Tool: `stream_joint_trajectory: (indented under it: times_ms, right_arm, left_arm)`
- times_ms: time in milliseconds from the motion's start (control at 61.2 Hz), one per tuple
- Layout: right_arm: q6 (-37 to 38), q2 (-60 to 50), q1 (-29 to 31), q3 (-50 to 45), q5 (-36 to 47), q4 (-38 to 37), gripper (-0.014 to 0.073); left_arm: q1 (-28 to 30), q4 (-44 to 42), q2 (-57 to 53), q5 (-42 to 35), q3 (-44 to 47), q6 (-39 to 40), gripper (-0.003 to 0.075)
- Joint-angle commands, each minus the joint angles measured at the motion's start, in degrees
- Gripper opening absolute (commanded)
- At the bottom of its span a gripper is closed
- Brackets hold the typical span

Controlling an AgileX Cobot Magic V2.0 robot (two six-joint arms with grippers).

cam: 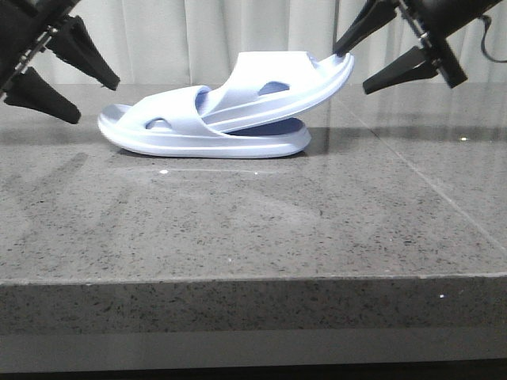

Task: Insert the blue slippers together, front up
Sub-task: 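Open both grippers and lift them away from the stacked slippers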

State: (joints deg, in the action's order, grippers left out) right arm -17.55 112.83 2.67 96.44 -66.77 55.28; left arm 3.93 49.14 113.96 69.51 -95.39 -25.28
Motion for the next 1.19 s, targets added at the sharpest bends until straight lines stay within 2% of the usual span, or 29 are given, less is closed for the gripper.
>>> stream_joint_trajectory:
  times_ms: [0, 131, 294, 425, 523, 686, 784, 882, 1045, 1176]
  right_arm:
    - [-0.2, -3.4, 0.7, 3.0, -2.5, 0.5, 0.0458]
    - [-0.5, -4.9, 0.7, 3.4, -1.2, -4.8, 0.0443]
    - [-1.6, -10.2, 0.7, 3.3, 1.9, -15.5, 0.0321]
    - [-2.9, -15.3, 0.7, 3.2, 3.8, -21.2, 0.0317]
    - [-3.9, -19.1, 0.7, 2.7, 5.7, -21.9, 0.0266]
    - [-8.2, -25.9, -0.4, -1.5, 9.4, -21.9, 0.0034]
    - [-10.3, -30.5, -0.5, -6.5, 12.6, -21.9, -0.0062]
    - [-12.9, -35.7, -0.5, -13.0, 17.3, -21.9, -0.0114]
    - [-16.2, -44.6, -0.6, -23.8, 25.8, -20.8, -0.0116]
    - [-21.4, -51.1, -0.7, -31.0, 29.9, -15.2, -0.0116]
  left_arm:
    - [1.3, 2.4, -5.1, 3.1, -1.7, 0.5, 0.0505]
    - [3.5, 1.1, -8.1, 3.1, -1.7, 0.0, 0.049]
    - [4.7, -1.3, -13.0, 2.4, -1.7, -1.1, 0.0472]
    - [4.7, -2.4, -17.8, -1.2, 0.6, -2.9, 0.0352]
    - [4.7, -2.9, -21.8, -3.7, 4.1, -4.6, 0.0247]
    - [4.7, -5.7, -29.8, -9.9, 12.0, -7.9, 0.0084]
    - [4.7, -5.6, -35.2, -15.9, 18.3, -11.1, -0.0013]
    - [4.7, -4.4, -42.0, -22.9, 25.2, -13.9, -0.002]
    - [4.7, -3.6, -51.1, -29.5, 34.8, -15.7, -0.002]
    - [4.3, 1.0, -58.5, -34.1, 41.4, -21.1, -0.002]
